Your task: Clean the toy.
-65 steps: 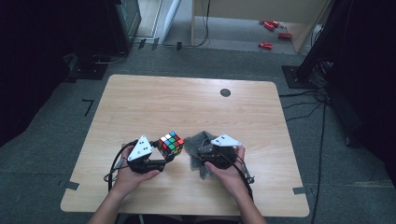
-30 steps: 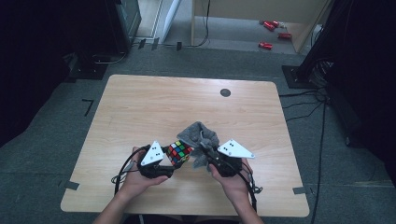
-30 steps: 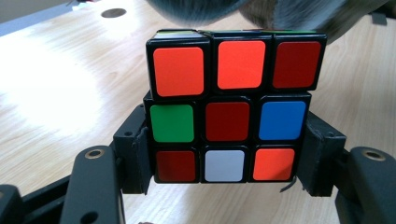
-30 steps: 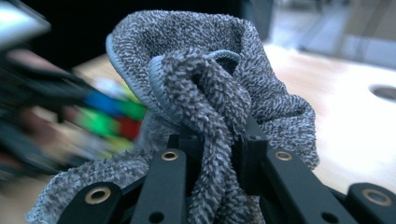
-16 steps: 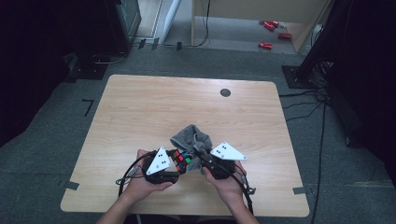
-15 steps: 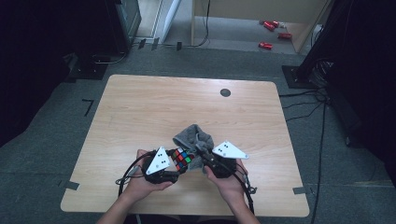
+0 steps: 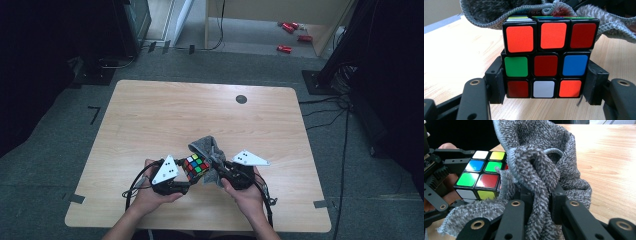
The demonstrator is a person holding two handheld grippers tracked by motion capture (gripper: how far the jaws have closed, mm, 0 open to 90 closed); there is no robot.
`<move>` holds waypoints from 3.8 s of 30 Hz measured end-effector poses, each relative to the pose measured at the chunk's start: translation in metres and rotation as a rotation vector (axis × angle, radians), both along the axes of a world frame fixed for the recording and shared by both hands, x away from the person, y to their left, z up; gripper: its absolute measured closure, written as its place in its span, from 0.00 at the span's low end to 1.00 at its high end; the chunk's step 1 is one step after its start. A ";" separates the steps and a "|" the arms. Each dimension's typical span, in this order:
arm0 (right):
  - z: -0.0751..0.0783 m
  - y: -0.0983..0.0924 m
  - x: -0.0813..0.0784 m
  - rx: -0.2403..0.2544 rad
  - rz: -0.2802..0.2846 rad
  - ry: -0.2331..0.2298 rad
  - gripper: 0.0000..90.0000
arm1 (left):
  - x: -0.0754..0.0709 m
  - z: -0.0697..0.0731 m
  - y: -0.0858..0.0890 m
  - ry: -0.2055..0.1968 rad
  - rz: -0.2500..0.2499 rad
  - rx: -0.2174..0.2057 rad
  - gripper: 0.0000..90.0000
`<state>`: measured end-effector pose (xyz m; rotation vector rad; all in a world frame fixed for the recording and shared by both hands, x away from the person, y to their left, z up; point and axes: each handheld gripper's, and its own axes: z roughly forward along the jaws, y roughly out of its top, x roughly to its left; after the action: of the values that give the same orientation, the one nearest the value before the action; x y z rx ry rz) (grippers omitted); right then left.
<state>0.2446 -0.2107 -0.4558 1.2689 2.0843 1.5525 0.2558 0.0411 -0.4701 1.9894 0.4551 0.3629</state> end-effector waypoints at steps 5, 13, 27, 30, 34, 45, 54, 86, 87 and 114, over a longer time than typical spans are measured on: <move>0.000 0.000 -0.001 0.016 0.001 0.024 0.88 | 0.001 -0.001 -0.001 0.006 0.025 0.007 0.39; 0.005 -0.003 -0.003 -0.033 -0.037 -0.037 0.86 | 0.002 0.000 0.002 -0.002 0.024 0.006 0.39; 0.021 0.016 -0.018 -0.004 0.055 -0.168 0.86 | -0.007 0.000 -0.006 -0.034 -0.002 0.022 0.39; 0.009 0.002 -0.005 0.002 0.004 -0.069 0.86 | -0.004 -0.001 -0.004 -0.033 0.004 0.020 0.39; 0.010 -0.008 -0.003 -0.009 -0.040 -0.059 0.86 | -0.002 -0.002 -0.004 -0.033 0.011 0.037 0.39; 0.021 0.012 -0.015 -0.017 0.015 -0.147 0.85 | -0.005 0.007 -0.001 -0.030 -0.006 0.000 0.39; 0.028 0.002 -0.016 0.022 -0.018 -0.148 0.84 | 0.000 0.001 0.000 -0.006 0.005 -0.003 0.39; 0.022 0.002 -0.016 0.020 -0.056 -0.136 0.83 | 0.001 0.009 0.003 0.009 0.014 -0.008 0.39; 0.027 0.006 -0.020 0.022 -0.027 -0.165 0.83 | 0.000 0.007 0.002 0.006 0.012 0.007 0.39; 0.031 0.011 -0.020 -0.010 0.026 -0.172 0.82 | -0.009 0.017 -0.003 -0.001 -0.035 -0.018 0.39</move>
<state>0.2241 -0.1993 -0.4247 1.0678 2.0050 1.5989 0.2471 0.0378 -0.4534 1.9773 0.4210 0.3374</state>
